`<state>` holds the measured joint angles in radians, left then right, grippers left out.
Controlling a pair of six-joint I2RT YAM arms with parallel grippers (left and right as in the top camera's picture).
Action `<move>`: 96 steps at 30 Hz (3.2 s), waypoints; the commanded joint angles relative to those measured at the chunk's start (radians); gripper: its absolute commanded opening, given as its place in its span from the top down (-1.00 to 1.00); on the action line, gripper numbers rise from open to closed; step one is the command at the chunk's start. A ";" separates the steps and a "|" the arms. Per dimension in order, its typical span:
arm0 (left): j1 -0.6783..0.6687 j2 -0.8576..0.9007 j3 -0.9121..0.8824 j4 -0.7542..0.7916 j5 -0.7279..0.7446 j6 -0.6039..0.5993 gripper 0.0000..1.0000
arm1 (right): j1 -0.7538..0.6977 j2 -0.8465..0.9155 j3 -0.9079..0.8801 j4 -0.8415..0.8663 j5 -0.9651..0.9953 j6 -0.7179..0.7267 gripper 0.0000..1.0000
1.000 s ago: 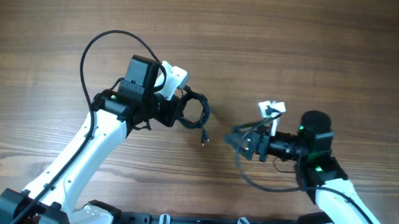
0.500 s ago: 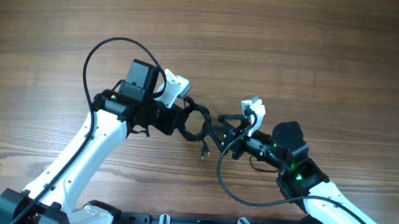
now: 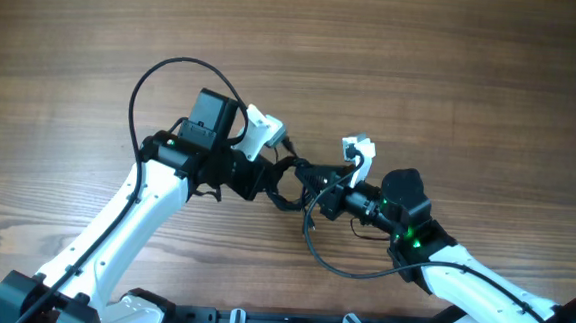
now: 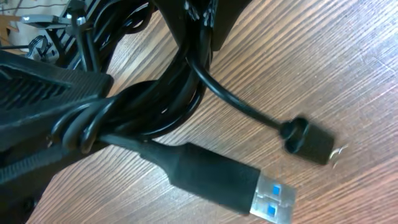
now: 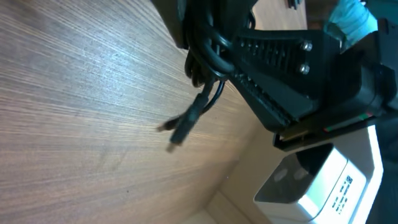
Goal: Untangle cables
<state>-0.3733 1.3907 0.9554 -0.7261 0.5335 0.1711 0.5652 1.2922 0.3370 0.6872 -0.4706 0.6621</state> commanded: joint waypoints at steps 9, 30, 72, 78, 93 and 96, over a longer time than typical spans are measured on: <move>0.161 -0.076 0.014 0.116 0.053 -0.533 -1.00 | -0.002 0.014 0.014 0.012 0.232 0.381 0.92; 0.010 -0.048 0.011 0.103 -0.030 -0.704 -0.29 | -0.002 0.014 0.014 0.153 0.103 0.481 0.91; -0.009 -0.052 0.011 0.145 -0.306 -0.764 0.92 | 0.224 0.029 0.016 0.053 0.315 -0.086 -0.24; -0.046 -0.052 0.011 0.188 -0.307 -0.838 0.92 | 0.224 0.055 0.016 0.053 0.314 -0.068 0.37; -0.061 -0.052 0.011 0.148 -0.602 -0.831 0.92 | 0.190 0.058 0.016 0.210 0.011 0.317 0.91; -0.095 -0.052 0.011 0.146 -0.602 -0.831 0.92 | 0.158 0.058 0.016 0.270 0.080 0.399 0.91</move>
<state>-0.4431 1.3380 0.9550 -0.5838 0.0040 -0.6491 0.7437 1.3502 0.3428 0.9112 -0.3878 0.9443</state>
